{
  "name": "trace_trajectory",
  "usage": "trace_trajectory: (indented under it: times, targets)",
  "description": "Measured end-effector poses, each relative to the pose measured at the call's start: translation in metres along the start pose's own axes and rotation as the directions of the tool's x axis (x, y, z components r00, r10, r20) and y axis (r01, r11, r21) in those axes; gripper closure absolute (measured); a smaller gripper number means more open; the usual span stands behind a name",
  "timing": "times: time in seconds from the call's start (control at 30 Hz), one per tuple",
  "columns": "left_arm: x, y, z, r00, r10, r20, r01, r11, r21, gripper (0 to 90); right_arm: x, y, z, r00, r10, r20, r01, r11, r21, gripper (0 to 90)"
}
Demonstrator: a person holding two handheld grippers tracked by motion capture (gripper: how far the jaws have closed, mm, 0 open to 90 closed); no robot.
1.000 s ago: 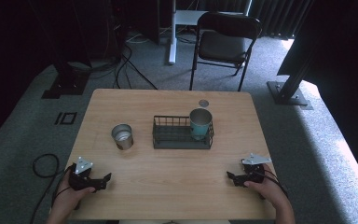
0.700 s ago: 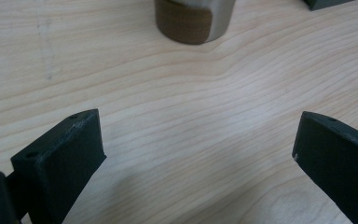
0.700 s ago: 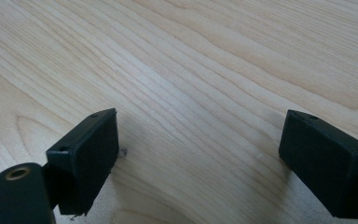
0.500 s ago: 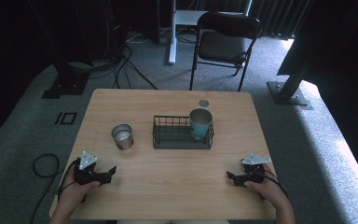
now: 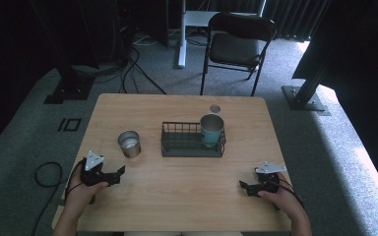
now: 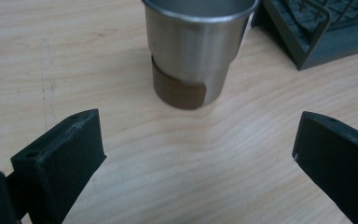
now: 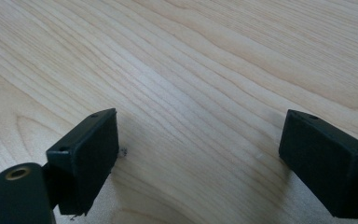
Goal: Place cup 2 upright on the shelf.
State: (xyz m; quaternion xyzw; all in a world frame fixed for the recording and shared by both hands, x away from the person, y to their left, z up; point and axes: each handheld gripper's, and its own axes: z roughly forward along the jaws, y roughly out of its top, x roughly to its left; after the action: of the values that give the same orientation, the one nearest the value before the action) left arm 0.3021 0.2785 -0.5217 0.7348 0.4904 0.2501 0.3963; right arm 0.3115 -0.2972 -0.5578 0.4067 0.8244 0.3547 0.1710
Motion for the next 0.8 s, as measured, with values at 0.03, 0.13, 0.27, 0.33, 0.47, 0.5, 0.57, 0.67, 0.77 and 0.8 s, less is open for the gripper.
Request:
trace_trajectory:
  times: [0.03, 0.13, 0.27, 0.33, 0.47, 0.5, 0.57, 0.67, 0.77, 0.8]
  targets:
    - [0.0, 0.003, 0.002, 1.0, -0.001, 0.005, 0.001, 1.0, -0.008, 2.5, 0.0, 0.0, 0.0, 1.0, 0.0, 0.0, 0.0, 1.0, 0.0, 11.5]
    - [-0.001, 0.006, 0.003, 1.0, -0.001, 0.01, 0.001, 0.9999, -0.015, 2.5, 0.0, 0.0, 0.0, 1.0, 0.0, 0.0, 0.0, 1.0, 0.0, 11.5]
    - [0.0, 0.011, 0.006, 1.0, 0.005, -0.003, -0.005, 0.9998, -0.017, 2.5, 0.0, 0.0, 0.0, 1.0, 0.0, 0.0, 0.0, 1.0, 0.0, 11.5]
    - [0.0, 0.015, 0.009, 1.0, 0.002, 0.009, -0.002, 0.9997, -0.025, 2.5, 0.0, 0.0, 0.0, 1.0, 0.001, 0.0, -0.001, 1.0, 0.0, 11.5]
    - [-0.001, 0.021, 0.012, 0.9998, 0.019, 0.008, -0.019, 0.9995, -0.026, 2.5, 0.0, 0.0, 0.0, 1.0, 0.001, 0.0, -0.001, 1.0, 0.0, 11.5]
    - [-0.001, 0.022, 0.013, 0.9997, 0.022, 0.008, -0.022, 0.9993, -0.031, 2.5, 0.0, 0.0, 0.0, 1.0, 0.001, 0.0, -0.001, 1.0, 0.0, 11.5]
    - [-0.002, 0.025, 0.015, 0.9996, 0.025, 0.013, -0.024, 0.9989, -0.04, 2.5, 0.0, 0.0, 0.0, 1.0, 0.001, 0.0, -0.001, 1.0, 0.001, 11.5]
    - [-0.003, 0.03, 0.018, 0.9995, 0.023, 0.022, -0.022, 0.9984, -0.053, 2.5, 0.0, 0.0, 0.0, 1.0, -0.001, 0.0, 0.001, 1.0, 0.001, 11.5]
    - [-0.003, 0.034, 0.021, 0.9995, 0.023, 0.021, -0.022, 0.9978, -0.063, 2.5, 0.0, 0.0, 0.0, 1.0, 0.001, 0.0, -0.001, 1.0, 0.001, 11.5]
    - [-0.003, 0.036, 0.022, 0.9995, 0.025, 0.019, -0.024, 0.9975, -0.066, 2.5, 0.0, 0.0, 0.0, 1.0, 0.0, 0.0, 0.0, 1.0, 0.001, 11.5]
